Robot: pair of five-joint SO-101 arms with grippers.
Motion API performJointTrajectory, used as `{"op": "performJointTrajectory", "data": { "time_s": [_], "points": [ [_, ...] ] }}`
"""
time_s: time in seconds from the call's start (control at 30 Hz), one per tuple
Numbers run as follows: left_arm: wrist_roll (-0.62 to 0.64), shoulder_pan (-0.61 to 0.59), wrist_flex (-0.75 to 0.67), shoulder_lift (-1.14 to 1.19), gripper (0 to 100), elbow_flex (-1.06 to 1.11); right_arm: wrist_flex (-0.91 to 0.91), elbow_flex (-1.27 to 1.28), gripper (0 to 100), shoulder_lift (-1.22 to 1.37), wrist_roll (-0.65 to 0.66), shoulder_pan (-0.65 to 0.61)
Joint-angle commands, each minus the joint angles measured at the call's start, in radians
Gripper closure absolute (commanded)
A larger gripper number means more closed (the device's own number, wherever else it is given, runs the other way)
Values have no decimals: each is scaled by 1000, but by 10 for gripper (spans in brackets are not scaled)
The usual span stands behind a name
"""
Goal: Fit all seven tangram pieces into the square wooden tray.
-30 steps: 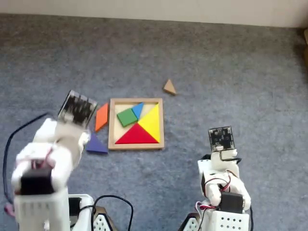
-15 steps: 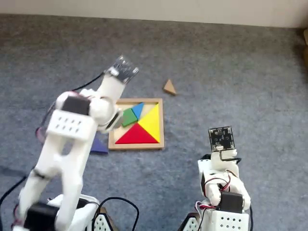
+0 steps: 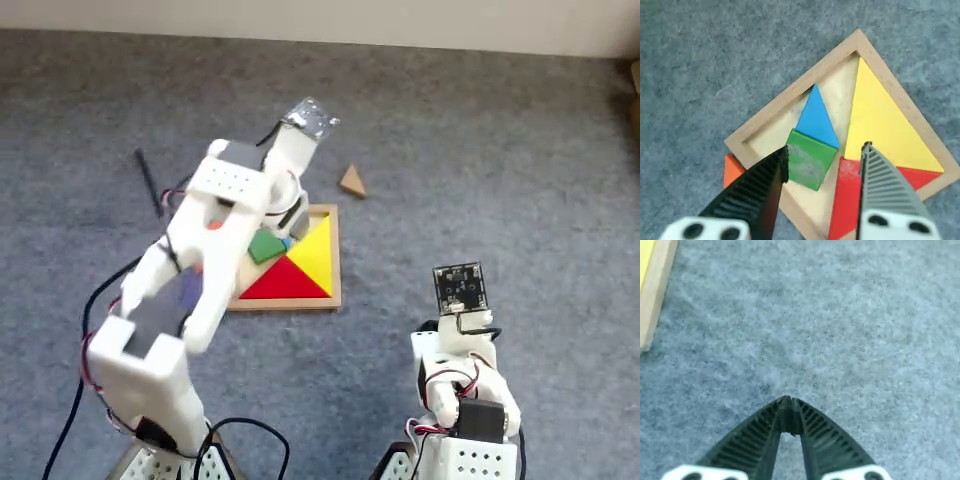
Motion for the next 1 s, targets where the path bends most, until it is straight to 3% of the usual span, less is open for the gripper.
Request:
{"op": "performJointTrajectory", "data": {
  "time_s": [0.0,0.3,0.53,0.97],
  "points": [
    [12,10,-9,147,764,-174,-10,130,993,-12,-8,12],
    [12,7,104,397,767,-409,-10,131,993,-12,-8,12],
    [6,8,245,535,905,-570,-10,131,993,-12,-8,13],
    [12,70,552,545,992,-998,-8,131,993,-10,-6,13]
  ]
}}
